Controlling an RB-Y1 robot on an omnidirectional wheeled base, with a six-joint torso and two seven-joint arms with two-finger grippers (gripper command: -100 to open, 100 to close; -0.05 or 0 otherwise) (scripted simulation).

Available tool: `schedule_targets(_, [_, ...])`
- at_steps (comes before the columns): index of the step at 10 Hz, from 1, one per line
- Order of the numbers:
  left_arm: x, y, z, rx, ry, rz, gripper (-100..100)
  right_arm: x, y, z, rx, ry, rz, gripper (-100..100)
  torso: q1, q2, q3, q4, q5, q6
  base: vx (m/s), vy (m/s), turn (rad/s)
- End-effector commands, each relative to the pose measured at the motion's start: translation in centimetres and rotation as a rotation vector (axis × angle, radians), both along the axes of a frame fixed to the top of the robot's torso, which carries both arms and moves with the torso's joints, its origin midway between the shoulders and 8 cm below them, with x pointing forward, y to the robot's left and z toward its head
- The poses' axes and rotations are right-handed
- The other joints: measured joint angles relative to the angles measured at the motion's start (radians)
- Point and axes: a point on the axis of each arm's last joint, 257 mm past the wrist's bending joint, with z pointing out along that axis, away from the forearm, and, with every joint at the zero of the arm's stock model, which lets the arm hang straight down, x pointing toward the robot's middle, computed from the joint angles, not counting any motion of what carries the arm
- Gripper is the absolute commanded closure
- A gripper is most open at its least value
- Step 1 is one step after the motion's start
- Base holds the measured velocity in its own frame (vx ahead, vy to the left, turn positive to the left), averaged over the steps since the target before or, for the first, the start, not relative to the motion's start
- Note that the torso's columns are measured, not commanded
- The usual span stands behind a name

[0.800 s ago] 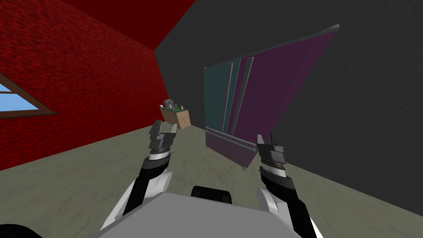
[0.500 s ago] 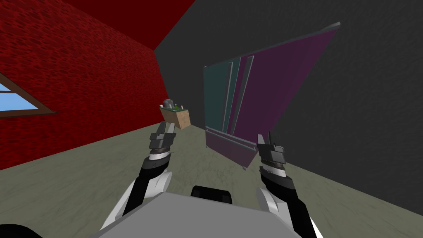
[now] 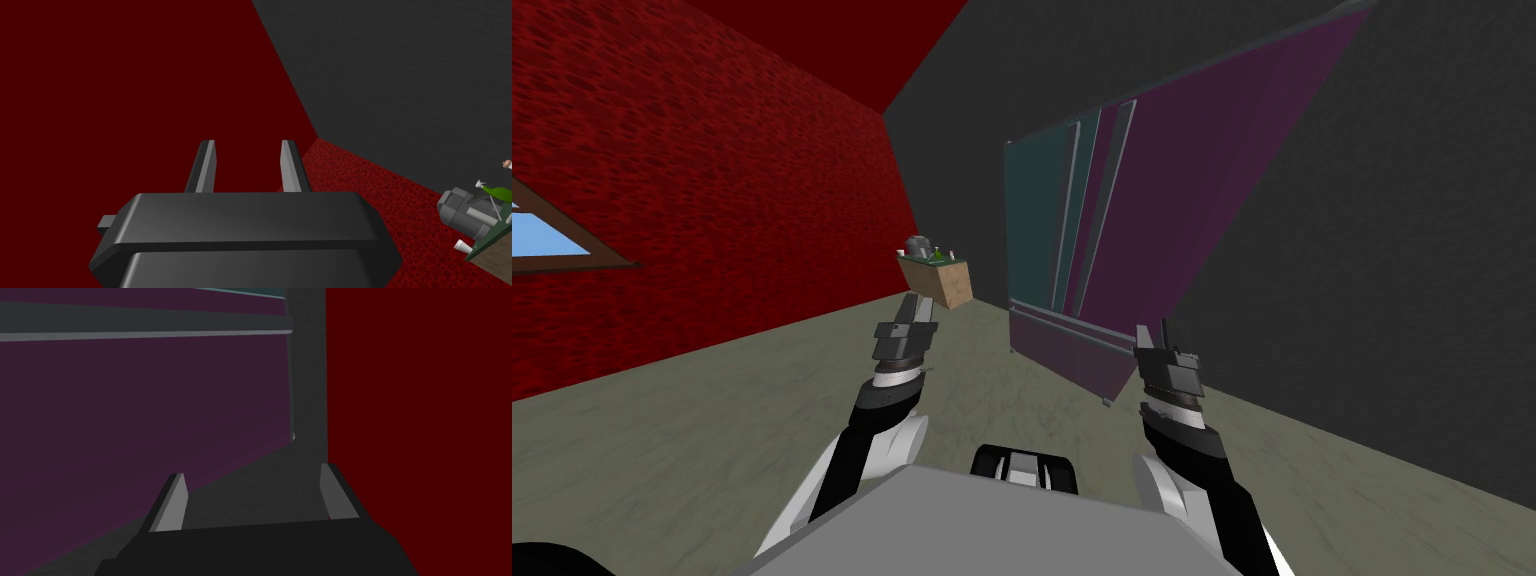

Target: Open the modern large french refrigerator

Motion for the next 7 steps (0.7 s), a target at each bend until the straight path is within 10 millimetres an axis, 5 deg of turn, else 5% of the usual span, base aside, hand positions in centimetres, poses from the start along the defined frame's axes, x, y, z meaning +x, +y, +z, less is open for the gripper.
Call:
schedule_targets(1, [0.0, 0.0, 0.0, 0.0, 0.0, 0.0, 0, 0.0, 0.0, 0.0, 0.0, 0.0, 0.0, 0, 0.0, 0.074, -0.148, 0.074, 0.0, 0.0, 0.0, 0.0, 0.0])
schedule_targets(2, [0.0, 0.0, 0.0, 0.0, 0.0, 0.0, 0, 0.3, 0.6, -0.4, -0.071, 0.02, 0.004, -100, 0.0, 0.148, -0.295, 0.148, 0.0, 0.0, 0.044, 0.023, -0.053])
schedule_targets(7, [0.0, 0.0, 0.0, 0.0, 0.001, 0.0, 0, 1.4, 1.5, -2.0, -0.266, 0.074, -0.041, -100, 0.0, 0.194, -0.389, 0.194, 0.0, 0.0, 0.096, 0.05, -0.064])
